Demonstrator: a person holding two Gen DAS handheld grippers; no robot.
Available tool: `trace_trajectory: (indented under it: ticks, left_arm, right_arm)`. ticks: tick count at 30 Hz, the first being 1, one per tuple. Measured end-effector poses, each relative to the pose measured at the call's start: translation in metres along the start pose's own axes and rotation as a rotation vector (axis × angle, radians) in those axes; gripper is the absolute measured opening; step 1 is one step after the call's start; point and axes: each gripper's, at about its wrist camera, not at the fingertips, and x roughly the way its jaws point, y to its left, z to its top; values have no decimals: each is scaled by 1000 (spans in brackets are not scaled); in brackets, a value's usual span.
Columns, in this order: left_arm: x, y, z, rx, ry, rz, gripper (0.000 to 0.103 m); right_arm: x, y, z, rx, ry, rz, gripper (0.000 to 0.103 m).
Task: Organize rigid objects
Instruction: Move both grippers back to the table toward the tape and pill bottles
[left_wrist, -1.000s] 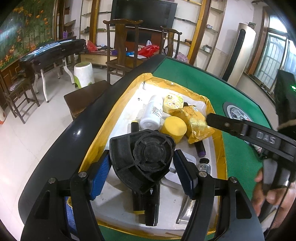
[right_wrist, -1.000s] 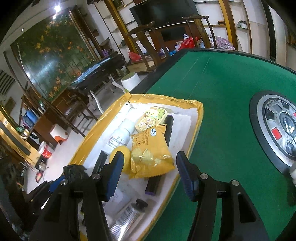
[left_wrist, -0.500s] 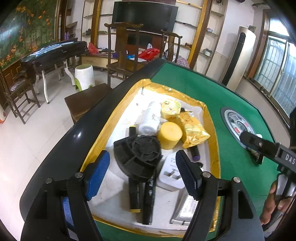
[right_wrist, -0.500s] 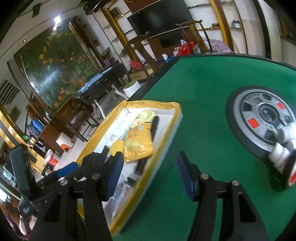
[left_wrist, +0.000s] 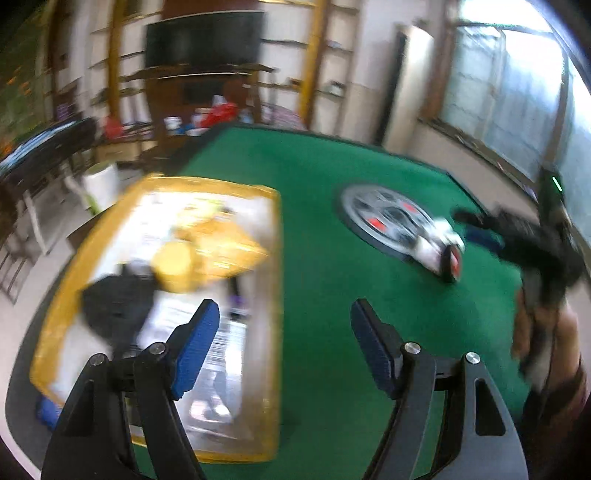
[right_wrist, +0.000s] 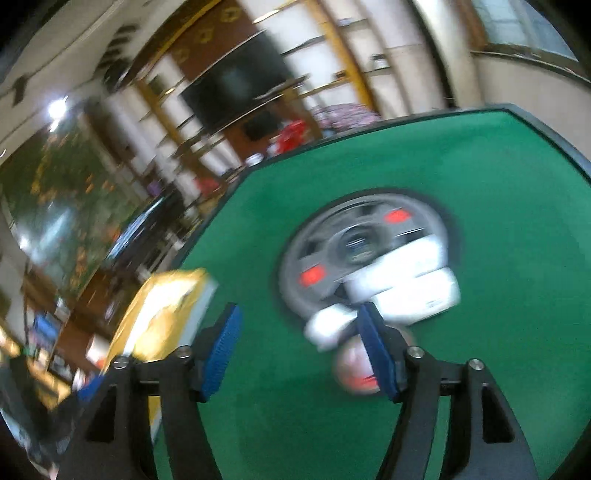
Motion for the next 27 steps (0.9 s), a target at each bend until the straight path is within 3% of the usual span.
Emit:
trace_trajectory:
  ticks: [6,9,11,13,15,17,20,27]
  left_arm:
    - [15,-46,-9,129,48,-21,74]
    - [18,-50,-9,135,65,-22,74]
    - [17,-50,-10,131,65,-16,74]
    - [19,-48,-8,120,72,-14,74]
    - [22,-47,-6,105,81,-18,74]
    - [26,-47,-4,91,91,-29,74]
    - [31,-51,-1,86,107,-45,73]
    - [35,-65,15,109,109,-54,73]
  right_arm:
    - [20,-30,0,91,104,108,62]
    - [19,-18,-6,35,169,152,64]
    - [16,-6,-12,7,216,251,65]
    - [17,5,-16,-21,280,407,68]
    - [20,9,-17,22,311,535,68]
    - [20,7,-16,32,288,485,68]
    - [17,0,-14,9,210,280,68]
    - [20,-10,-10,56,180,213,68]
